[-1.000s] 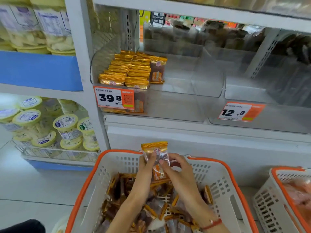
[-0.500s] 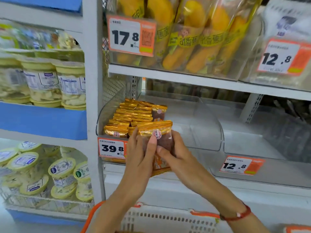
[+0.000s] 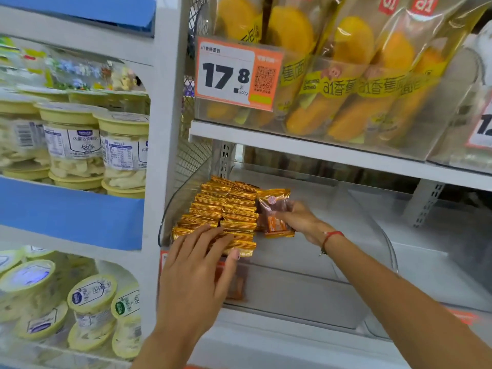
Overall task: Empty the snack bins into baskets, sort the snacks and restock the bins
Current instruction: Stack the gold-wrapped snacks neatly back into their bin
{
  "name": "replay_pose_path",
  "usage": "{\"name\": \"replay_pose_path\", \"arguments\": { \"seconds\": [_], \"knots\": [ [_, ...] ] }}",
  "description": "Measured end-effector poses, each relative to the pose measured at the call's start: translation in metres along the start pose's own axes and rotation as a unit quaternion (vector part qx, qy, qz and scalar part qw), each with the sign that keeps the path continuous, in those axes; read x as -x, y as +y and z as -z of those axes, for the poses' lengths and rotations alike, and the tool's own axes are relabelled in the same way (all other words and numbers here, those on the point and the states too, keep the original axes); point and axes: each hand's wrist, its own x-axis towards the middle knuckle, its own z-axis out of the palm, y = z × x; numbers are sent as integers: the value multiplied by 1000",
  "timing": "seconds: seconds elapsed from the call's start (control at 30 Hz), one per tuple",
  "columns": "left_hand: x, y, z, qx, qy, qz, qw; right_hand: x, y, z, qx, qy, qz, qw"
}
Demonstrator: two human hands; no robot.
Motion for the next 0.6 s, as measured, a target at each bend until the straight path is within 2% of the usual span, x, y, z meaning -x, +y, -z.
{"name": "replay_pose_path", "arguments": {
  "seconds": [0.1,0.23,0.33,0.6],
  "knots": [
    [0,1,-1,0,20,-3,1000,-14,4,-6,21,-27,-16,999],
    [0,3,-4,-2,35,7,999,-18,13,-8,0,39,-8,999],
    [1,4,-5,-7,36,9,999,-20,19,-9,-19,53,-23,998],
    [1,4,-9,-17,52,7,998,-21,22,-15,107,62,69,990]
  ]
}}
